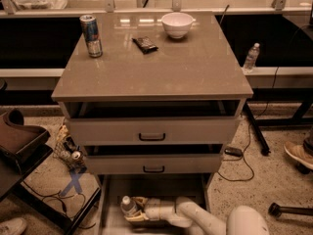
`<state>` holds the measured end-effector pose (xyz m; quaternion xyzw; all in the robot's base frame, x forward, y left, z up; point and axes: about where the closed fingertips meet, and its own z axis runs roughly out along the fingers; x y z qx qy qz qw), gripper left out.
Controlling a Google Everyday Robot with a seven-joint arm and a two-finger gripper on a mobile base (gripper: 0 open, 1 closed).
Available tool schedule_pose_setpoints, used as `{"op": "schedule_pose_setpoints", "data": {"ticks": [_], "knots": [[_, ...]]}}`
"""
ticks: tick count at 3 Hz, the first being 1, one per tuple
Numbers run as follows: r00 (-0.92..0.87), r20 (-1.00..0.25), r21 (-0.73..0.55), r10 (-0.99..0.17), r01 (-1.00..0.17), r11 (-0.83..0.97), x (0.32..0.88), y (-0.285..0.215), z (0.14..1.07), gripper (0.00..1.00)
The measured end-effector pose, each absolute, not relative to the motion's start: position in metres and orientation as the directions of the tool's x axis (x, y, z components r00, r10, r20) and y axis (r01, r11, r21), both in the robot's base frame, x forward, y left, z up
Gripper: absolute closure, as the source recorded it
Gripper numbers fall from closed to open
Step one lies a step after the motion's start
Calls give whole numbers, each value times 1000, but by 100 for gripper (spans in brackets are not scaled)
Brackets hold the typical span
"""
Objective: Place blue plastic bottle into bottom drawer
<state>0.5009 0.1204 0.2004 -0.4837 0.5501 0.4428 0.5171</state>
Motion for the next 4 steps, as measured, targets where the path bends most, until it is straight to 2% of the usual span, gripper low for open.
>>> {"op": "schedule_pose_setpoints", "data": {"ticks": [2, 3, 4], "knots": [[-46, -994, 30, -100, -987, 159, 493, 122, 166, 100], [-46, -994, 30, -100, -987, 159, 493, 122, 169, 82], [-46, -994, 30, -99, -987, 158, 493, 122, 169, 51]]}}
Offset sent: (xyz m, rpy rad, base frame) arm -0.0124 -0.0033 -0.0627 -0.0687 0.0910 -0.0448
